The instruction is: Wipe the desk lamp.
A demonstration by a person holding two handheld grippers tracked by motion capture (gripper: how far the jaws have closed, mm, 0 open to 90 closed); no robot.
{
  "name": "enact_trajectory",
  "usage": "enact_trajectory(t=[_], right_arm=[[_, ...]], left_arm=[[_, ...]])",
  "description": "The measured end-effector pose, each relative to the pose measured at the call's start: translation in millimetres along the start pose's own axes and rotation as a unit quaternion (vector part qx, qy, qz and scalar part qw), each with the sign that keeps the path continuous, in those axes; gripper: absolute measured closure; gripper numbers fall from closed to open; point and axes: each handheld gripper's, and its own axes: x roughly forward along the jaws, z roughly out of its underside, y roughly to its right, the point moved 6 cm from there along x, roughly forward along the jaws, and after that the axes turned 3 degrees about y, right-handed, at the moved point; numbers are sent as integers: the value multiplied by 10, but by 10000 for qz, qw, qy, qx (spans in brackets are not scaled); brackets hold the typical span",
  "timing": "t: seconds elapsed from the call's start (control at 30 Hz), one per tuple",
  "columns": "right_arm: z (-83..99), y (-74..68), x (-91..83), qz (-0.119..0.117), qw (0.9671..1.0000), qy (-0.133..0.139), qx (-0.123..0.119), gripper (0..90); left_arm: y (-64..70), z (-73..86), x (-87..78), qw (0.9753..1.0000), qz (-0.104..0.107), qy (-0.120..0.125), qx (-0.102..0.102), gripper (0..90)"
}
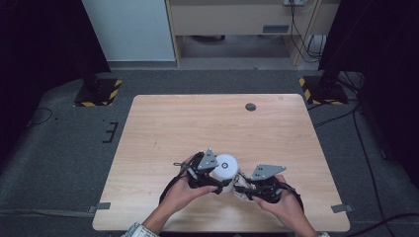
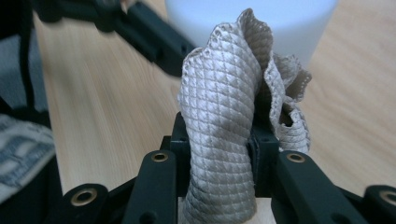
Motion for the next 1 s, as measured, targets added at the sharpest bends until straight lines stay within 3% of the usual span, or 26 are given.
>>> enact_trajectory(t=[0.13, 0.33, 0.63, 0.8, 1.0], right_arm=[[-15, 14, -17, 3, 9999, 96, 31, 697], [124, 4, 123, 62, 9992, -406, -20, 695], [112, 8, 113, 74, 9992, -383, -20, 693], [100, 14, 88, 111, 9994, -336, -24, 688], [106, 17, 96, 121, 9993, -359, -23, 688]], left_arm=[[0, -1, 2, 10000, -1, 1, 1, 80], [-1, 0, -1, 10000, -3, -6, 0, 80], [-12, -8, -12, 10000, 5, 41, -60, 79], [-14, -143, -101, 9987, -3, 452, -237, 67], [-96, -321, -162, 9979, -82, 618, -194, 111]])
